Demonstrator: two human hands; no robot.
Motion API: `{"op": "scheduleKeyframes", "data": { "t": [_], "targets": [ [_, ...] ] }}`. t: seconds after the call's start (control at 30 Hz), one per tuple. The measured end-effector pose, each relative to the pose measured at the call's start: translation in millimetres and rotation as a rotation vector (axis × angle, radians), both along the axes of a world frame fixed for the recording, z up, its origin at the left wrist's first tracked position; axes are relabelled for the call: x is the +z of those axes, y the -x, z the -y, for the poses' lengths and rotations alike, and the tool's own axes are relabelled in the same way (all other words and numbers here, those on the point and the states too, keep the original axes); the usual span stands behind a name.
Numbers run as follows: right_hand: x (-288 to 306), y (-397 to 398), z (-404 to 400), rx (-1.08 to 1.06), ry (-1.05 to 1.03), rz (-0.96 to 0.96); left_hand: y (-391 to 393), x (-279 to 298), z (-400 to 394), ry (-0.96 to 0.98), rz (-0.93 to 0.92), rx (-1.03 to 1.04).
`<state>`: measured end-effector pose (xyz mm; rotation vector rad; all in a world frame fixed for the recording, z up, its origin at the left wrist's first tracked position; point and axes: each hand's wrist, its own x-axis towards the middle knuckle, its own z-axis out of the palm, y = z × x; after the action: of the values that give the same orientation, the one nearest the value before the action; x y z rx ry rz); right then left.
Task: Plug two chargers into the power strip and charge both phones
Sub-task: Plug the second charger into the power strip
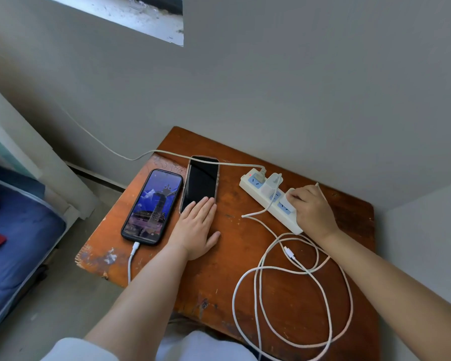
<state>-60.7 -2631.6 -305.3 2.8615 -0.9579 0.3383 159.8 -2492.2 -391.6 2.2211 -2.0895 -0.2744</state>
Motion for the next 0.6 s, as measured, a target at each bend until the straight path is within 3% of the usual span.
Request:
{"op": "scheduleKeyframes", "data": {
  "t": [0.3, 0.6],
  "targets": [
    [8.5, -7.2, 1.2, -0.134, -0.144, -0.141, -1.9, -3.6, -1.2, 0.012, -0.021, -0.002],
    [-0.3, -7.2, -8.0, -0.159, -0.121, -0.046, -2.8, -3.9, -0.7, -0.025, -0.063, 0.0]
  ]
}}
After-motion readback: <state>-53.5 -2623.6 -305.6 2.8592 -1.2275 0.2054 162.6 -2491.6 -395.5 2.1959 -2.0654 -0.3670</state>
